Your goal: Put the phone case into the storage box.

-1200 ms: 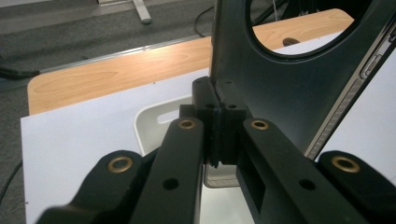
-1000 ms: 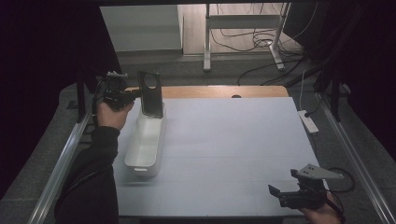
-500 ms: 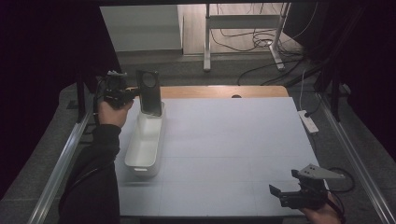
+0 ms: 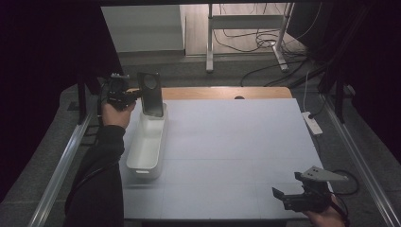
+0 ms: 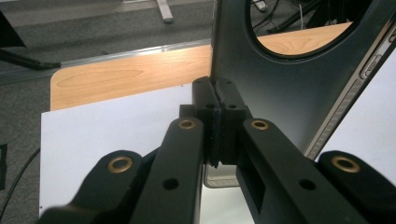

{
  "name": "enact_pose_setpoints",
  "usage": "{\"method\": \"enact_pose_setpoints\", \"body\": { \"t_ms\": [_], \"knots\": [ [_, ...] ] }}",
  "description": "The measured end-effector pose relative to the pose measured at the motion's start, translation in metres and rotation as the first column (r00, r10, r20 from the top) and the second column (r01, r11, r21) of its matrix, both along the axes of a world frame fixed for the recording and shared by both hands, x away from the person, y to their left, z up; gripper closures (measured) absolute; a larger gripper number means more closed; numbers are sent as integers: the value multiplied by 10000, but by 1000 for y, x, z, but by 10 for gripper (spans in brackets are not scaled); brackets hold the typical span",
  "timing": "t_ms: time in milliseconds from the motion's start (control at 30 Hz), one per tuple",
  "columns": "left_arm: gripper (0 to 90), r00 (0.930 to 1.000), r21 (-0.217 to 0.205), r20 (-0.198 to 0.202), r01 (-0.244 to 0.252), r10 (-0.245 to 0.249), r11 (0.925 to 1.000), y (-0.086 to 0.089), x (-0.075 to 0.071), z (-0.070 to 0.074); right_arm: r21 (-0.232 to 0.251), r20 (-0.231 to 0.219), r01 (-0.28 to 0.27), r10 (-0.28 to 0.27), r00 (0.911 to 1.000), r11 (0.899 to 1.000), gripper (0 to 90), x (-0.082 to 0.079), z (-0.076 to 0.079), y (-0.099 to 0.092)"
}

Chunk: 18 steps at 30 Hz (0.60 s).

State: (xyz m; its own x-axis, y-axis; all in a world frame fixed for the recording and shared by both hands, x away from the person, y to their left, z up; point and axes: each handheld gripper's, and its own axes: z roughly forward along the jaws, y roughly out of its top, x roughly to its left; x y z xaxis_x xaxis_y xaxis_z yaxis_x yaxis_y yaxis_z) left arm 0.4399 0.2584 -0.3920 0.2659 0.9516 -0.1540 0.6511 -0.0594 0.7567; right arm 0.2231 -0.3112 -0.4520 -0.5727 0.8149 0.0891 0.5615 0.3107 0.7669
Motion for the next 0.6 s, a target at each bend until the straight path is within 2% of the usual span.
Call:
{"method": "enact_pose_setpoints", "body": {
  "t_ms": [600],
  "knots": [
    [891,9989,-27,-159,-443,442,9990,-1,10,-23,-43,-1,-87,87,10000,10000,0,-1,0,1]
  ]
}}
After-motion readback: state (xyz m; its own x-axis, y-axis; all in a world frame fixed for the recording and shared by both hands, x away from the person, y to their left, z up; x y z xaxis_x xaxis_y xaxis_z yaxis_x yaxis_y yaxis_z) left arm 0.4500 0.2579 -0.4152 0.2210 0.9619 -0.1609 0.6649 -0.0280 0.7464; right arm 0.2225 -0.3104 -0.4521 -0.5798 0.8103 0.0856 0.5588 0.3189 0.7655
